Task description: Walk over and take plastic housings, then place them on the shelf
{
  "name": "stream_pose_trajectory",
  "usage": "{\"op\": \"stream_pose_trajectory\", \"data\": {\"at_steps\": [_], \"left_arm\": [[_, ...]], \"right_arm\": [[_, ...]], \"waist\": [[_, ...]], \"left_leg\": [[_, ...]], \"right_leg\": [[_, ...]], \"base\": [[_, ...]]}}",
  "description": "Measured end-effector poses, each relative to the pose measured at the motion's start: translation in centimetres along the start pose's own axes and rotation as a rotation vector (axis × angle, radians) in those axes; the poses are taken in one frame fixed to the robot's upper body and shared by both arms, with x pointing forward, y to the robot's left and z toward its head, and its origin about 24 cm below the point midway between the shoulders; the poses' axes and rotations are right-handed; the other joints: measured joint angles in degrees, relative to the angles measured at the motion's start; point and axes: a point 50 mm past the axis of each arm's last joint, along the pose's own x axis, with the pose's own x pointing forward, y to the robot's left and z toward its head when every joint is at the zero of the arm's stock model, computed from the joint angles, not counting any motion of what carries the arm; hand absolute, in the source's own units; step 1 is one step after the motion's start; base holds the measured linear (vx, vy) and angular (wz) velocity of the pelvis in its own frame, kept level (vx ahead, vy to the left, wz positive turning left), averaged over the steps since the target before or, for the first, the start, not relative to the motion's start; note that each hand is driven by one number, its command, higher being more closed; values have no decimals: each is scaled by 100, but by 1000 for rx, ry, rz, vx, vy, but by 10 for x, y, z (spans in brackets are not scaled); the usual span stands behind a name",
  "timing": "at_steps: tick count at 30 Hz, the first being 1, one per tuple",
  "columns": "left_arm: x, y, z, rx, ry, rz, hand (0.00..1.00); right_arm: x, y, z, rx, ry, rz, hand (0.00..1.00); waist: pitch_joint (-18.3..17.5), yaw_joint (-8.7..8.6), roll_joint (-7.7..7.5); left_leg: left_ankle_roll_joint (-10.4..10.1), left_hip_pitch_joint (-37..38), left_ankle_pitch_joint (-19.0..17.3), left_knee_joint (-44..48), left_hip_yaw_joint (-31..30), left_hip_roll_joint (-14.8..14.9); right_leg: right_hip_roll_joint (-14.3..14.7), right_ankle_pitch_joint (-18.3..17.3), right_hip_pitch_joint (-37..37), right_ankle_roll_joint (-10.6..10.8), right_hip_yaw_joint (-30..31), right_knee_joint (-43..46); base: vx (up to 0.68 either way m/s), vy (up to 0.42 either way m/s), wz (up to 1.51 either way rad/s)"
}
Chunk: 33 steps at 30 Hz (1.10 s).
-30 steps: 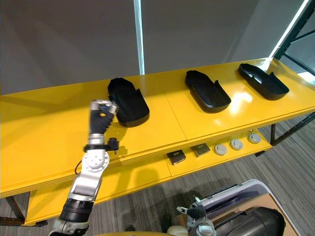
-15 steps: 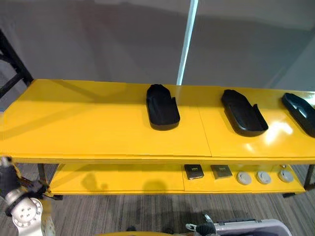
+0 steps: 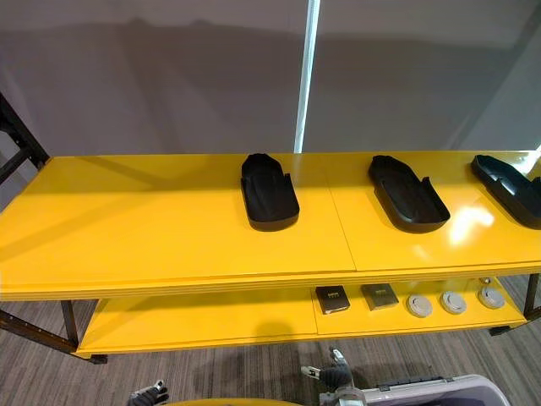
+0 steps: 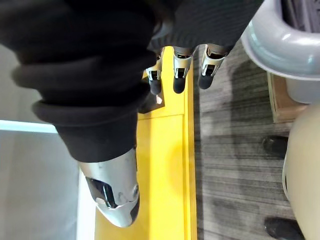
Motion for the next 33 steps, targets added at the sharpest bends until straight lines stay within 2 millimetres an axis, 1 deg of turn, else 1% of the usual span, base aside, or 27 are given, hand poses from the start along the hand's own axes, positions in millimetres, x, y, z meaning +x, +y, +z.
{"op": "stream_pose_trajectory", "data": {"at_steps": [2, 11, 15, 17, 19, 20, 21, 22, 23, 24, 25, 26, 27, 29, 30, 31, 32, 33], "left_arm": [[2, -2, 1, 73, -3, -22, 0], [8, -12, 16, 216, -67, -78, 0], [9, -17, 23, 259, -97, -98, 0], [9, -21, 26, 273, -111, -112, 0], [9, -28, 33, 277, -137, -133, 0], [8, -31, 35, 274, -145, -138, 0], [6, -34, 37, 268, -159, -147, 0], [5, -38, 41, 253, -178, -152, 0], [3, -41, 44, 243, -193, -158, 0], [2, -44, 47, 235, -203, -163, 0], [0, -50, 51, 221, -221, -177, 0], [0, -56, 58, 214, -244, -189, 0], [0, -57, 60, 214, -251, -194, 0], [-1, -65, 76, 200, -304, -209, 0], [-1, -66, 79, 197, -315, -210, 0], [-2, -67, 85, 189, -339, -211, 0], [-3, -67, 87, 187, -349, -211, 0], [-3, -69, 93, 181, -368, -214, 0]], "right_arm": [[0, -6, -4, 14, 20, -21, 0], [3, -7, -4, 19, 30, -29, 0], [3, -7, 0, 29, 14, -31, 0], [5, -6, 6, 31, -2, -34, 0], [6, -7, 16, 36, -46, -48, 0], [7, -7, 20, 37, -59, -50, 0], [7, -8, 25, 39, -83, -55, 0], [6, -9, 34, 42, -122, -62, 0], [7, -9, 42, 44, -152, -68, 0], [8, -9, 47, 45, -173, -72, 0], [8, -10, 57, 48, -210, -75, 0], [7, -10, 62, 52, -233, -76, 0], [6, -7, 63, 61, -238, -71, 0], [3, -2, 75, 82, -291, -63, 0], [2, 1, 78, 87, -304, -58, 0], [2, 6, 85, 84, -327, -41, 0], [1, 8, 91, 83, -349, -34, 0], [0, 9, 99, 83, -380, -30, 0]], "waist": [[1, -10, 35], [32, -27, 22], [82, -97, 19], [188, -153, 11], [329, -151, -2], [350, -148, 1], [376, -136, 3], [395, -112, -23], [402, -95, -33], [409, -73, -10], [432, -82, 50], [452, -155, 53], [474, -171, 15], [554, -148, -102], [575, -157, -133], [611, -154, -202], [623, -141, -236], [668, -140, -295]], "left_leg": [[-1, 10, 0, -21, 31, 3], [-31, 18, -21, -33, 131, 28], [-32, 65, -33, -21, 124, 28], [-39, 44, -96, 89, 126, 31], [-56, -111, -343, 521, 160, 66], [-57, -185, -434, 690, 155, 77], [-79, -294, -561, 925, 159, 92], [-62, -507, -644, 1323, -9, 62], [-76, -607, -698, 1492, -236, 35], [-85, -627, -768, 1552, -358, 22], [-102, -617, -958, 1606, -479, 71], [-19, -616, -1084, 1645, -420, 75], [4, -621, -1103, 1698, -327, 66], [117, -742, -1369, 2114, 169, 92], [159, -766, -1422, 2197, 315, 85], [235, -824, -1490, 2327, 651, 96], [282, -875, -1516, 2389, 829, 134], [354, -934, -1546, 2422, 1201, 150]], "right_leg": [[12, 1, -7, 0, 38, -24], [59, 28, -18, -13, 160, -130], [60, 37, -3, -29, 159, -134], [54, 8, 0, -30, 160, -67], [58, -98, -77, -31, 264, 115], [68, -140, -134, -12, 325, 197], [79, -168, -258, -42, 418, 319], [77, -205, -461, -30, 623, 506], [82, -226, -596, 2, 797, 631], [109, -241, -676, 26, 914, 713], [179, -245, -829, 32, 1107, 886], [203, -260, -933, 56, 1226, 1019], [202, -262, -973, 59, 1308, 1072], [304, -187, -1205, 144, 1811, 1237], [349, -131, -1271, 193, 1983, 1240], [399, 16, -1421, 264, 2280, 1197], [396, 75, -1484, 291, 2391, 1104], [280, -27, -1626, 206, 2171, 1021]], "base": [[0, 0, -10], [7, -4, -7], [41, 3, 0], [0, 0, 0], [-10, 10, -17], [-18, 8, -32], [-27, 6, -54], [-26, -10, -78], [-3, -21, -88], [17, -2, -97], [6, 51, -91], [-9, 83, -77], [-44, 109, -75], [-88, 124, -110], [-171, 180, -138], [-172, 152, -119], [-231, 172, -145], [-170, 101, -148]]}}
